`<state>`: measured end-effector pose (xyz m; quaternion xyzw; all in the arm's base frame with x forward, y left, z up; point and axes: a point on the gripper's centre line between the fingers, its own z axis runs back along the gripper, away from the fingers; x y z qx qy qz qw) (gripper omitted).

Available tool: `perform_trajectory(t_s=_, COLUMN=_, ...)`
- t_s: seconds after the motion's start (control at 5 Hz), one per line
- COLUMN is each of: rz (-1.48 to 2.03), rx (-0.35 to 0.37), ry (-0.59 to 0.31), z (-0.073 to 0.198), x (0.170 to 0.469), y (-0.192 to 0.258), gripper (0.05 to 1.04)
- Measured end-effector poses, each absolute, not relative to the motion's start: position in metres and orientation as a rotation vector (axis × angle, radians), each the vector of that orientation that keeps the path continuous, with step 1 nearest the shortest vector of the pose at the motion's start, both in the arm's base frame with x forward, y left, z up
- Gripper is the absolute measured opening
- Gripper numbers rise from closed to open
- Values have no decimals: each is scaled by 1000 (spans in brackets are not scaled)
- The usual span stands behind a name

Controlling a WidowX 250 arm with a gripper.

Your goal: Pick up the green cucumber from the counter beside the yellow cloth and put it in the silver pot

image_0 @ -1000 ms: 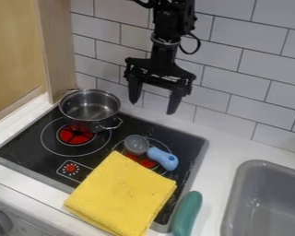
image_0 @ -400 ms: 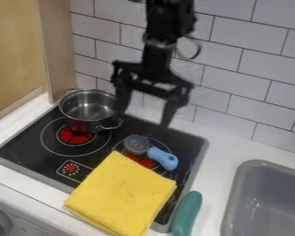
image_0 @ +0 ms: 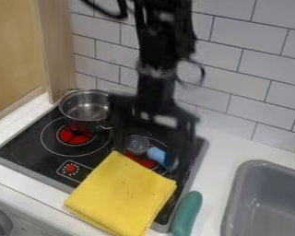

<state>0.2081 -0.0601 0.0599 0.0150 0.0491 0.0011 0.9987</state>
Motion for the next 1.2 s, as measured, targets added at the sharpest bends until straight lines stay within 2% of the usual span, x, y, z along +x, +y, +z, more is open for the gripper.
perform_trajectory(t_s=0.2, rz=-55, rx=-1, ry=91, z=44, x=185, y=-79, gripper=998)
perform_trajectory(t_s=0.4, rz=-124, rx=11, ry=52, z=29, x=184, y=-98, gripper=999)
perform_trajectory(t_s=0.6, rz=-127, rx=25, ry=73, z=15, x=184, y=-100, gripper=999)
perform_trajectory(t_s=0.8, rz=-111, rx=31, ry=82, z=3, x=185, y=-100, gripper=941)
perform_trajectory(t_s=1.0, rz=-107, rx=45, ry=89, z=-1, x=185, y=-99, gripper=630)
perform_trajectory(t_s=1.2, rz=-118, rx=76, ry=77, z=-3, x=185, y=-103, gripper=398)
